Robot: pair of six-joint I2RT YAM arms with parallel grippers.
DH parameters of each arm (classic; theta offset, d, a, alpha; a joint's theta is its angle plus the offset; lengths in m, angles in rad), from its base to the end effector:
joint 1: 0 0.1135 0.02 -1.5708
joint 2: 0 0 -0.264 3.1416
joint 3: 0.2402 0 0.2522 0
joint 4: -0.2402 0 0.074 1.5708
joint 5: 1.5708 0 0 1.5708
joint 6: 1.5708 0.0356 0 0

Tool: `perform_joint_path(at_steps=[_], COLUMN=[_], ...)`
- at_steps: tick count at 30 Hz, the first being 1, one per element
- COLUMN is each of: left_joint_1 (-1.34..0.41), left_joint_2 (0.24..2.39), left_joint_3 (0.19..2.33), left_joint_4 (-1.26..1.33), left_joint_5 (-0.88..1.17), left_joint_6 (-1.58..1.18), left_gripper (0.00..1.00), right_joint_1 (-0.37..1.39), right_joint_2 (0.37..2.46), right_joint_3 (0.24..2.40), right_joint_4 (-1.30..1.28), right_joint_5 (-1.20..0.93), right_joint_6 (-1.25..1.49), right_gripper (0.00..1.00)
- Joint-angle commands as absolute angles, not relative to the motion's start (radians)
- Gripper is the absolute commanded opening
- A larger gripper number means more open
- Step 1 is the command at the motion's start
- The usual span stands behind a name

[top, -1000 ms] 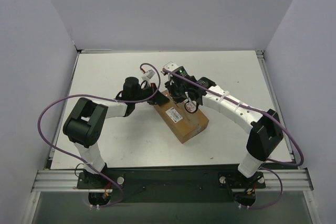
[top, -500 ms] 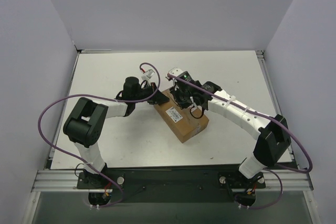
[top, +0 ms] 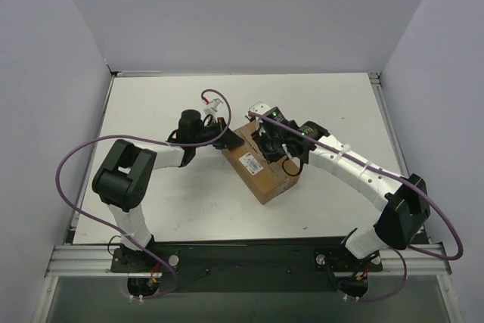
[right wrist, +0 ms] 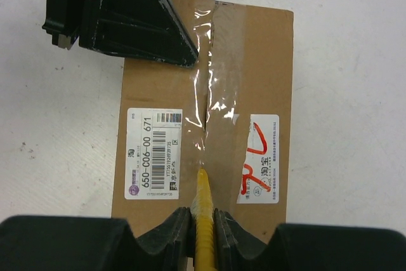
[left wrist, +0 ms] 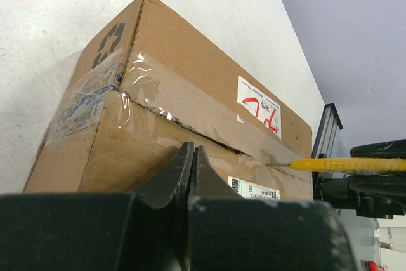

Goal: Unpack the express box

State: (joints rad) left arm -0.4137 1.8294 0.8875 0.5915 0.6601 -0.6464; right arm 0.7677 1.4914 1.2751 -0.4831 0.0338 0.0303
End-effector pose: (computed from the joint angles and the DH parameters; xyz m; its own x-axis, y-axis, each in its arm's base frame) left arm 0.3355 -0.1712 0.1709 -0.7598 -0.1860 -0.6230 0.4851 0.4757 -0.7337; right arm 0.2419 0.2318 0.3122 -0.4834 -0.4245 -0.7655 -0.6611 0.7503 0.0014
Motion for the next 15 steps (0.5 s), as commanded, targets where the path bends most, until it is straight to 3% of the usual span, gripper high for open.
perform_joint_path(at_steps=[1,15], left_joint_1=[-0.402,-0.396], left_joint_2=[1.899,1.922], left_joint_3=[0.885,0.931], left_joint_4=[0.462,0.433], left_joint_5=[0.522,0.5], left_joint_6=[-0.584,-0.561], left_gripper=[0.0,0.0], right_joint_1=[0.773,0.772], right_joint_2=[1.453,1.368], right_joint_3=[1.253,1.212], right_joint_4=[-0.572,-0.693], right_joint_5=[0.008,0.008], right_joint_6=[0.041,0.064], right_gripper=[0.0,0.0])
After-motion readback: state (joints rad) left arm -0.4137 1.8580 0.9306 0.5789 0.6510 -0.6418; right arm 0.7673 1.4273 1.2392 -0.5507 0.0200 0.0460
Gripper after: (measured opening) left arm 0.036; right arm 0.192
